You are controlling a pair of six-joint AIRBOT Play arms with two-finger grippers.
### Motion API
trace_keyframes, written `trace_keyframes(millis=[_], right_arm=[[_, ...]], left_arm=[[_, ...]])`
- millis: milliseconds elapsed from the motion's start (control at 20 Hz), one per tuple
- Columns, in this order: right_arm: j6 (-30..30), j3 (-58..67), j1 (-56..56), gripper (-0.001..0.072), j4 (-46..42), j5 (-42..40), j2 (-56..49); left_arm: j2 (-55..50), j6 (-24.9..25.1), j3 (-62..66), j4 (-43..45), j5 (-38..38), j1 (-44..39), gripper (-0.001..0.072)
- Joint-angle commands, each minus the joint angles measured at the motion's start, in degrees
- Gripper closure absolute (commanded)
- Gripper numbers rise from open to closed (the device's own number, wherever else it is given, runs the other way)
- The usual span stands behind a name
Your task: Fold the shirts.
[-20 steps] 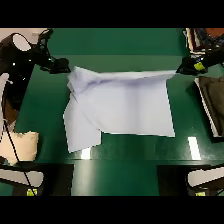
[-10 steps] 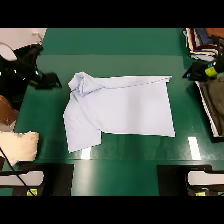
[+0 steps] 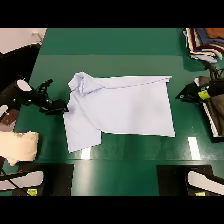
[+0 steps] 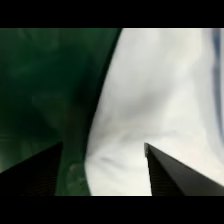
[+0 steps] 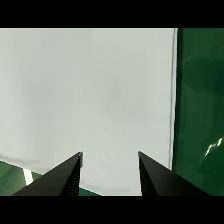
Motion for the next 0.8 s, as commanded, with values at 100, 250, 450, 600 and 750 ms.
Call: trace_keyframes(millis=[100,250,450,600,750], right_arm=[[-0.11,-2.23,-0.02,0.0303,0.42,-0.15,1.31],[-0.09,-2.32,-0.04,0.0303,-3.61,1.7,1.31],[-0.07,-9.51,-3.67,0.0303,-5.4,2.6,2.34],[-0.09,-18.23,-8.92,0.0262,-5.42,1.99,3.5],[-0.13,-24.96,-12.39,0.0192,-3.8,1.03,1.81]], left_arm=[[-0.15,1.86,-2.36,-2.54,3.89,-4.04,0.0452],[-0.11,1.62,-2.01,-2.32,2.82,-4.48,0.0684],[3.43,1.6,0.68,1.79,-1.16,-4.15,0.0685],[9.38,1.62,0.85,2.45,-0.9,-4.15,0.0684],[11.69,1.62,0.92,2.27,-1.11,-4.15,0.0684]])
